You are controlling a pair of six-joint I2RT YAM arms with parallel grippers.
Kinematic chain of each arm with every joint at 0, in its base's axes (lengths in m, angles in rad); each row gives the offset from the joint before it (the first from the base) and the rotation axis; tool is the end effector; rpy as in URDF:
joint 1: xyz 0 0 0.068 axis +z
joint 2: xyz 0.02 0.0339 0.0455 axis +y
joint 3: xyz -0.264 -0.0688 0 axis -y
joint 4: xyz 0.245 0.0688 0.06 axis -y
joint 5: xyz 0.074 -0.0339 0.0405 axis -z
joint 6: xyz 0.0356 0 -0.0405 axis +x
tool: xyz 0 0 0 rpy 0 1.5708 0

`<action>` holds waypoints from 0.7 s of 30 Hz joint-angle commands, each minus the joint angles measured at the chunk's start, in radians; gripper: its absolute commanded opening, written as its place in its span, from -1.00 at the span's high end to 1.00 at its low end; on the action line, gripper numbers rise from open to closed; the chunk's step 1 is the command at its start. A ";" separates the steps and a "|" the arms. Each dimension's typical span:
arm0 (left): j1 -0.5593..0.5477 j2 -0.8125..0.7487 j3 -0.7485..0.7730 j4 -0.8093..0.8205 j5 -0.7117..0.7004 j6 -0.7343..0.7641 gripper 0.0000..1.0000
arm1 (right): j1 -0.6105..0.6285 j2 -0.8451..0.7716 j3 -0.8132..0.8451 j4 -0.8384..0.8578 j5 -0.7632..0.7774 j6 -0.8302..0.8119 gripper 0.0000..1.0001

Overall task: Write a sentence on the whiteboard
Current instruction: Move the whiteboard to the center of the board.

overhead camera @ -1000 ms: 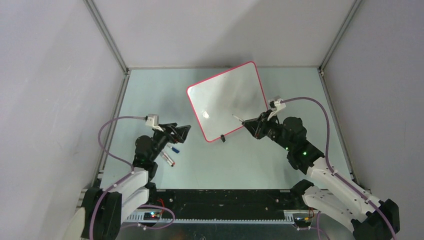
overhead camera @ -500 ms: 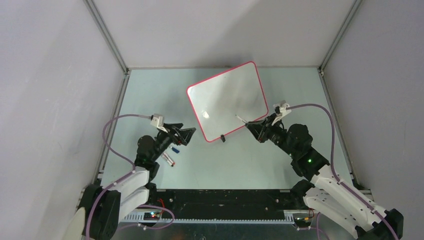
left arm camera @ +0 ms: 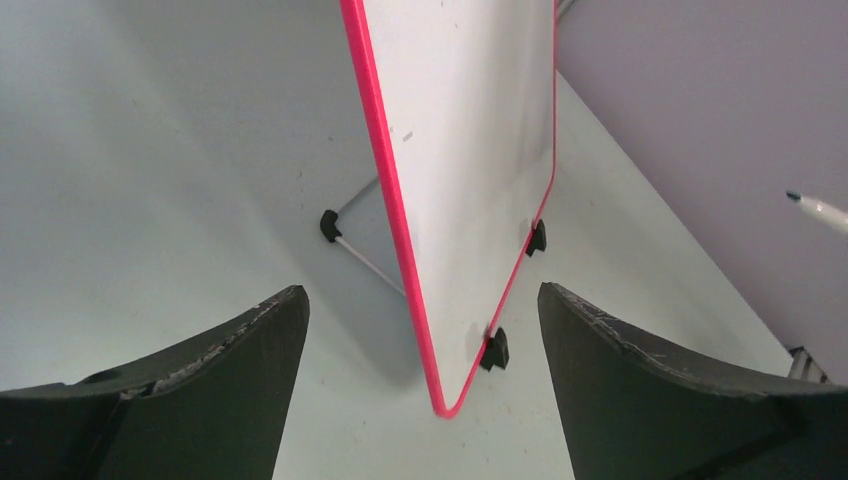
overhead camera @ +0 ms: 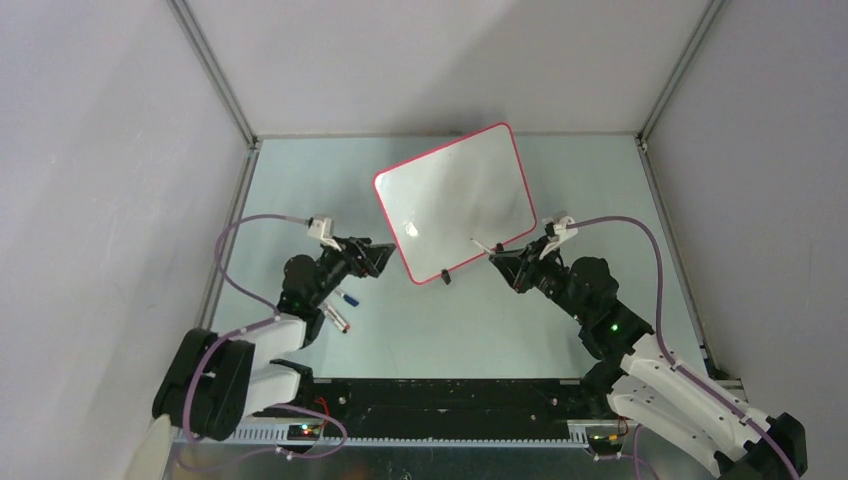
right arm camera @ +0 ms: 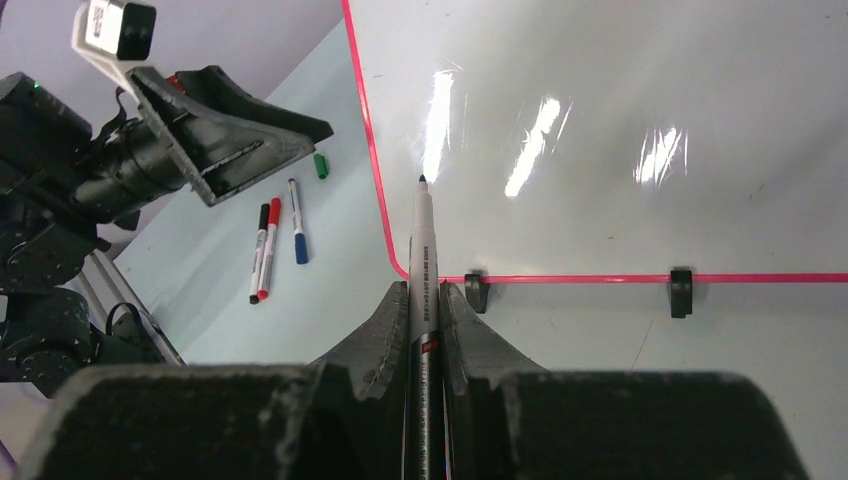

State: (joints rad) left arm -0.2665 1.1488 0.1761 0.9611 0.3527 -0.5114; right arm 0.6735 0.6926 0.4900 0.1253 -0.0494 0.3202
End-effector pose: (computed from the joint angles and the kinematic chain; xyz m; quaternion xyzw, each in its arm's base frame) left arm 0.1963 -0.0663 0.1844 0.0369 0.7100 -0.3779 0.5931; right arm 0.1381 0.1125 0.2831 -0.1454 0.7193 0.3396 0.5883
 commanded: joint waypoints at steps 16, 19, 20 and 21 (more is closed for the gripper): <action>0.000 0.318 0.312 0.050 0.033 0.001 -0.61 | -0.005 -0.080 -0.034 0.079 -0.028 0.009 1.00; 0.009 0.378 0.341 0.092 0.063 -0.025 -0.48 | -0.006 -0.076 -0.034 0.080 -0.037 0.011 1.00; 0.013 0.392 0.346 0.104 0.075 -0.031 -0.44 | -0.008 -0.074 -0.034 0.081 -0.038 0.012 1.00; 0.015 0.419 0.356 0.128 0.093 -0.047 -0.39 | -0.008 -0.071 -0.034 0.082 -0.041 0.013 1.00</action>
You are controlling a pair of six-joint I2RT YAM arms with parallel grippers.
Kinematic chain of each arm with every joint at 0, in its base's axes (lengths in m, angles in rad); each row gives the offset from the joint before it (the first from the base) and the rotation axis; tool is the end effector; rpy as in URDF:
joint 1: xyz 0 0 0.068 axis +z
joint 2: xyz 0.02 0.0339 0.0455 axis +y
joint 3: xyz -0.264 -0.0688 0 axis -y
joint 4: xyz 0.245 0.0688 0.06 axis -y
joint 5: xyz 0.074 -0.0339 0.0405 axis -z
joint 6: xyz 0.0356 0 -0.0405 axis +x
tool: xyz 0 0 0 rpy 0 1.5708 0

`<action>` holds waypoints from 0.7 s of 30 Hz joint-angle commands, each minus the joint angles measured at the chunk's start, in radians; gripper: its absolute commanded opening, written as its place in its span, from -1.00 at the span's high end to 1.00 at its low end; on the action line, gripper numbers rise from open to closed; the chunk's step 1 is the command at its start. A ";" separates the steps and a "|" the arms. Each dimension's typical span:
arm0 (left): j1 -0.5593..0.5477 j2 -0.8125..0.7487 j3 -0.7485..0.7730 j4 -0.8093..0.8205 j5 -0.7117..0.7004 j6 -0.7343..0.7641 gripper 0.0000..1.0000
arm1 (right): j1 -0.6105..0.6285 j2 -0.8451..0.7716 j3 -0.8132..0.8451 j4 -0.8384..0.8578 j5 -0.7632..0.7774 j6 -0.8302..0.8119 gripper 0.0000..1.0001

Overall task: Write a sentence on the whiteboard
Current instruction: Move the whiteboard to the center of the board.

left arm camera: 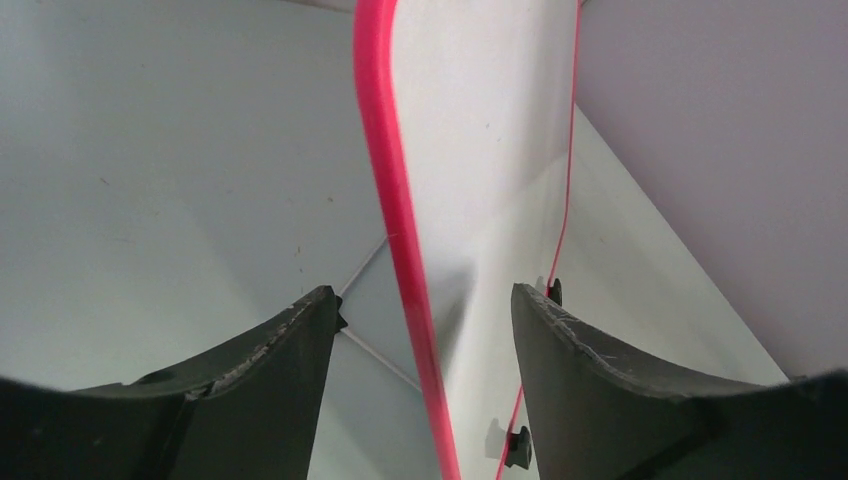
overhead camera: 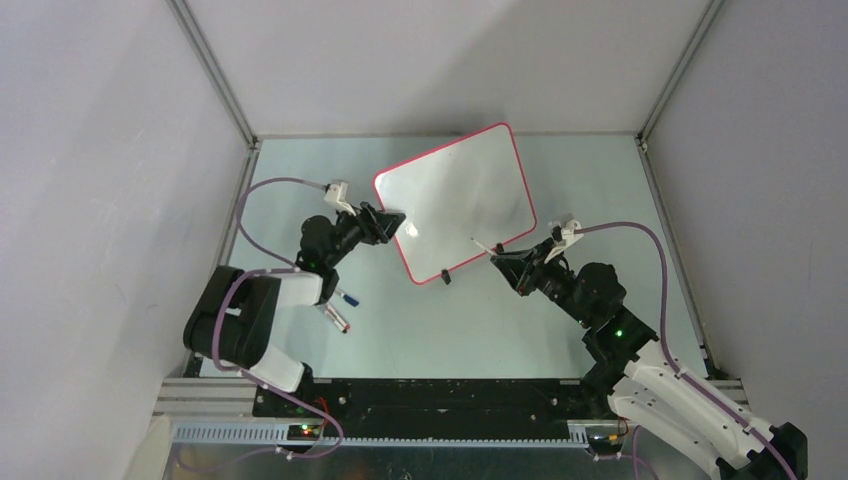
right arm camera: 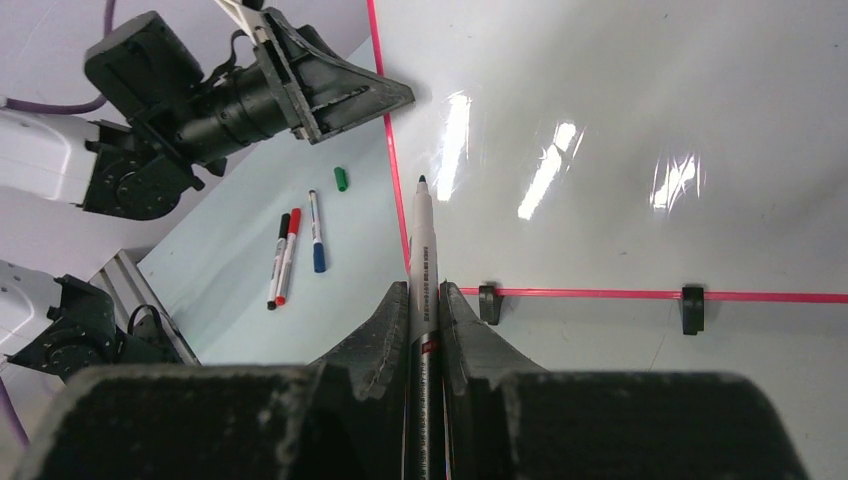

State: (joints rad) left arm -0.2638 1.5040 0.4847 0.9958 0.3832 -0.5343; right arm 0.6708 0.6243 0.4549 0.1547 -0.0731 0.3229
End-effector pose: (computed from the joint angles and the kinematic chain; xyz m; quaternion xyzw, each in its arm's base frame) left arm 0.2754 -0.0882 0.1972 0.0372 0.7138 -0.3921 0.5791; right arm 0.1291 0.1058 0.2840 -0.1485 0.6966 0.3572 0.6042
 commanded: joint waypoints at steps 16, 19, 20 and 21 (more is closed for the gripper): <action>0.058 0.175 0.073 0.275 0.251 -0.128 0.89 | -0.019 0.013 0.001 0.060 -0.039 0.018 1.00; 0.091 0.183 0.052 0.337 0.305 -0.172 1.00 | -0.020 0.014 0.001 0.062 -0.045 0.019 1.00; 0.100 0.183 0.050 0.342 0.329 -0.177 1.00 | -0.021 0.014 0.001 0.064 -0.046 0.021 1.00; 0.103 0.179 0.046 0.339 0.339 -0.183 1.00 | -0.021 0.015 0.001 0.064 -0.048 0.022 1.00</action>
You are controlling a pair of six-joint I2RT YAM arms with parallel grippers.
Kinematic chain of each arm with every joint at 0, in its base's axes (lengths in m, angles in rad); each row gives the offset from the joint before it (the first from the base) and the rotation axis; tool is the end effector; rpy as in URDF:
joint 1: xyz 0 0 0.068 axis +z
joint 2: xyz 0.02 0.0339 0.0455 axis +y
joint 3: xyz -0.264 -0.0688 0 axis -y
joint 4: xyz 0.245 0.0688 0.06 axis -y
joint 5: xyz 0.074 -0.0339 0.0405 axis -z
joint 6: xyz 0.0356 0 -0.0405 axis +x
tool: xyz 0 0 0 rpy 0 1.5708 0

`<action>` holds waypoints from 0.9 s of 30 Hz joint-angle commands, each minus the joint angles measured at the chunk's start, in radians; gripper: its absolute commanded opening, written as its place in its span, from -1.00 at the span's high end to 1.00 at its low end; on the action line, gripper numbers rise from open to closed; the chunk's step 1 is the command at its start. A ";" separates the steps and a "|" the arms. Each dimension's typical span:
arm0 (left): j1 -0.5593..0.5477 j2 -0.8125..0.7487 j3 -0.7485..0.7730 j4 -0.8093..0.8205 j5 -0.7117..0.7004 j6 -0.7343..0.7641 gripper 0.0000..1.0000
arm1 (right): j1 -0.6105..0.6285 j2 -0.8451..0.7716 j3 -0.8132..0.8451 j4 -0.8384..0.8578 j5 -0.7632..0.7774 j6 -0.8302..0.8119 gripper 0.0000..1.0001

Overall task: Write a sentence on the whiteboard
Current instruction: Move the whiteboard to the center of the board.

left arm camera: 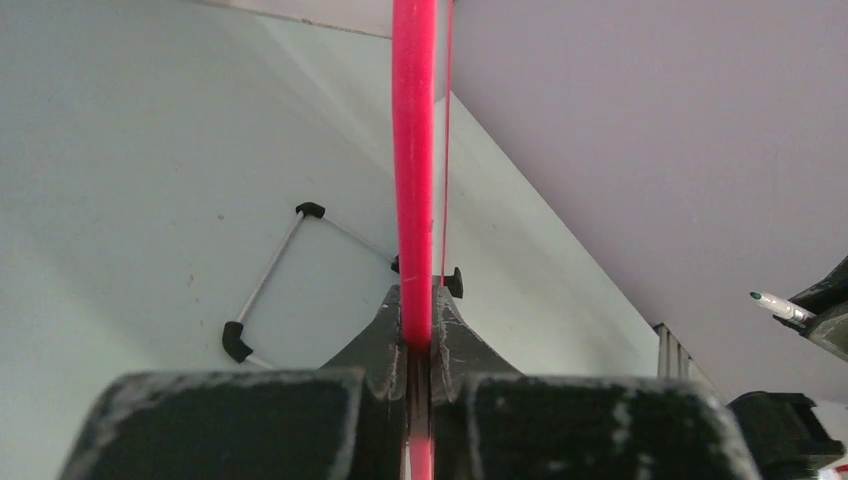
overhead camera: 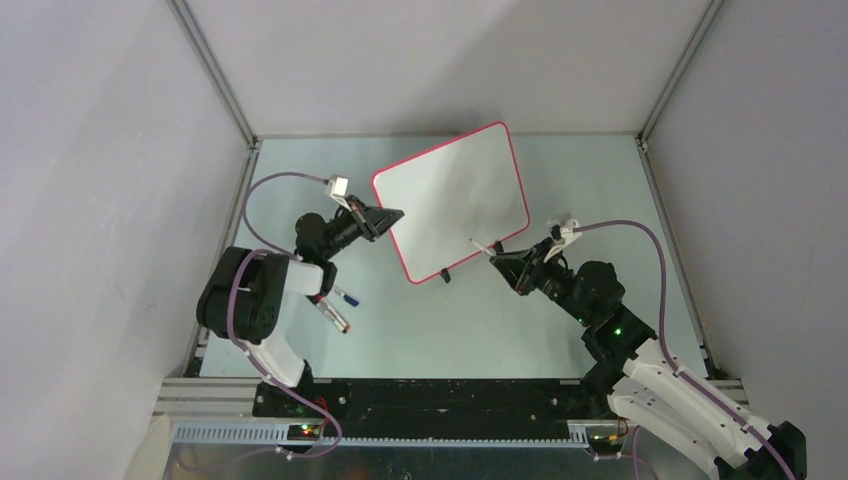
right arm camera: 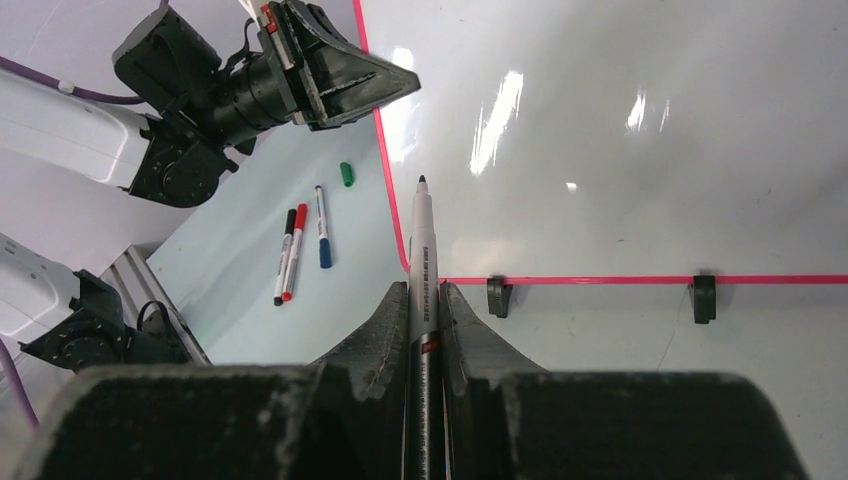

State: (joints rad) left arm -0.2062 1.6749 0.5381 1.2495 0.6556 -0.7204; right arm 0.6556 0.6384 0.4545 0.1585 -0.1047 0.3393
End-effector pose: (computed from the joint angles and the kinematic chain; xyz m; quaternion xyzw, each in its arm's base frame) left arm 0.2955 -0.0840 0.1905 0.0719 0.6710 -0.5074 0.5358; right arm 0.1319 0.1061 0.2822 -0.1487 0.7004 0.3656 0.5947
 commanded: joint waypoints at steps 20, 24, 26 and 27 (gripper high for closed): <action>0.071 -0.082 -0.159 0.111 0.286 -0.138 1.00 | -0.009 -0.018 0.001 0.062 -0.039 0.021 1.00; 0.071 -0.133 -0.190 0.077 0.306 -0.141 1.00 | -0.008 -0.016 0.001 0.065 -0.049 0.025 1.00; 0.070 -0.143 -0.212 0.104 0.310 -0.154 1.00 | -0.008 -0.017 0.001 0.066 -0.052 0.026 1.00; 0.071 -0.145 -0.228 0.121 0.309 -0.162 1.00 | -0.009 -0.018 0.001 0.064 -0.053 0.027 1.00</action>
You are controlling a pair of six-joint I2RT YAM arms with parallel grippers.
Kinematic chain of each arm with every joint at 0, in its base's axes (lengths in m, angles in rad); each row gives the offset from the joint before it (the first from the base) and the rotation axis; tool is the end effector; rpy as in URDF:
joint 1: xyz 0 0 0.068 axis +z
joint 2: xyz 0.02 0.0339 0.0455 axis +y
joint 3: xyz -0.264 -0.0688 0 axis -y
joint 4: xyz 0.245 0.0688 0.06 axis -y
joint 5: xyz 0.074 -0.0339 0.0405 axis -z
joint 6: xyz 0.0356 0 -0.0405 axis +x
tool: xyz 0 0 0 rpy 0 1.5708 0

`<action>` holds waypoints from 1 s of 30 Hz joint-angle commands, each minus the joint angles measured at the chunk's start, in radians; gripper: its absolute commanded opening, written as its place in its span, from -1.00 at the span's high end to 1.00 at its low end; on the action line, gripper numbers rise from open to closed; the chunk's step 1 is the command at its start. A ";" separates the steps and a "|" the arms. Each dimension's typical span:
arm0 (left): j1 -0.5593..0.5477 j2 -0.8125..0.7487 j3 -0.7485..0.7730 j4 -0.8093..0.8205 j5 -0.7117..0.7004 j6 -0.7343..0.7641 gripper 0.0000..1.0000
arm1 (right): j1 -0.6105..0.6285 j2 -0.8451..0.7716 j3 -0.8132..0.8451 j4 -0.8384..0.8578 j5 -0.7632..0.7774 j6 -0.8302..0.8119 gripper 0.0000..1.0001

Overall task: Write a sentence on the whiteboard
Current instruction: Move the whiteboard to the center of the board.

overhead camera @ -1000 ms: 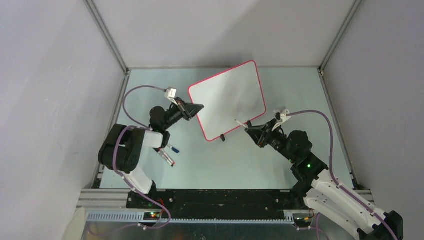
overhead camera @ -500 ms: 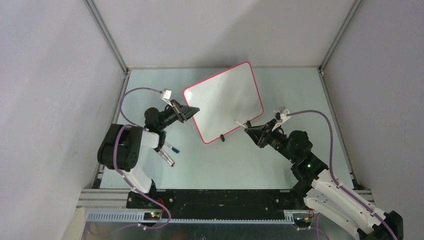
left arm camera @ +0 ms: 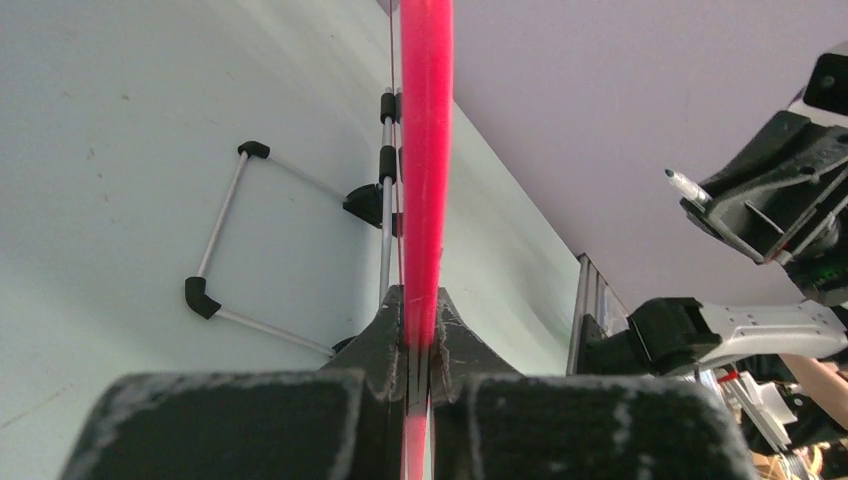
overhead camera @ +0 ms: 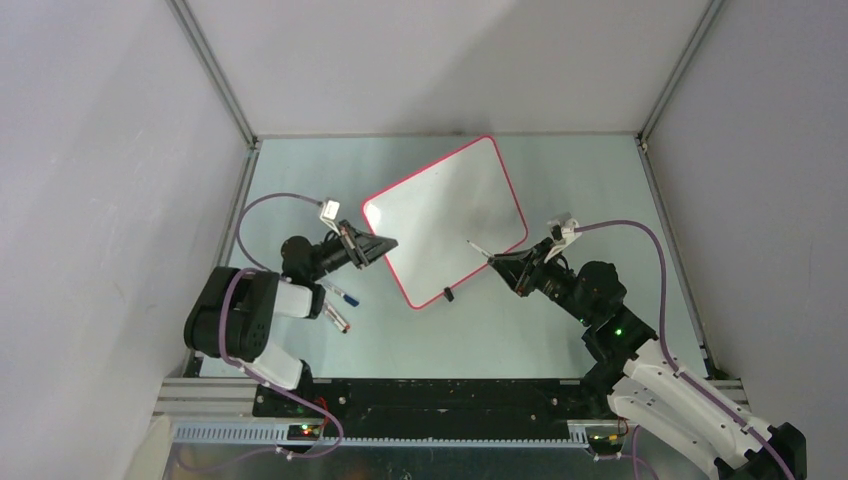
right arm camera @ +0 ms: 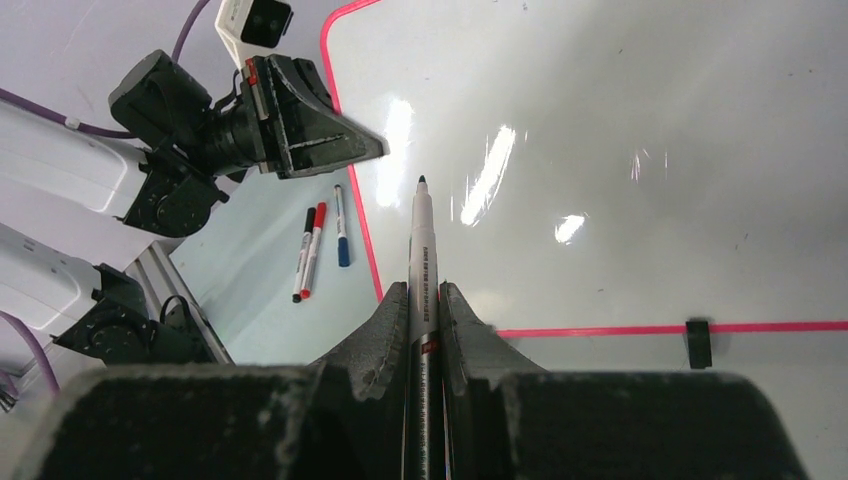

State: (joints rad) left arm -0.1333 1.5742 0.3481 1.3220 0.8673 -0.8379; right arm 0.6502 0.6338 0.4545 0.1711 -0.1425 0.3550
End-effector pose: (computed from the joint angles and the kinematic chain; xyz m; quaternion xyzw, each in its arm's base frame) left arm 0.2509 -0.0610 0.1765 0.0814 0.6800 -0.5634 0.4622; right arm 0.1309 0.1059 0.2843 -0.1537 0.6931 0.3827 0.5912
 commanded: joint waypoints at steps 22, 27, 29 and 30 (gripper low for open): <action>-0.044 -0.612 -0.178 -0.642 -0.327 0.340 1.00 | -0.003 0.009 0.001 0.063 -0.025 0.022 1.00; -0.060 -0.792 -0.252 -0.680 -0.410 0.410 0.88 | 0.000 0.025 0.001 0.067 -0.020 0.018 1.00; -0.063 -0.801 -0.264 -0.672 -0.424 0.414 0.88 | 0.000 0.033 0.002 0.068 -0.016 0.016 1.00; -0.062 -0.793 -0.266 -0.668 -0.429 0.413 0.88 | -0.001 0.036 0.001 0.069 -0.016 0.014 1.00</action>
State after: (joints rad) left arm -0.2008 0.7898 0.1043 0.6971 0.5751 -0.5850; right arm 0.6506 0.6598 0.4545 0.1947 -0.1658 0.3698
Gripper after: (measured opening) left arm 0.060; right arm 0.164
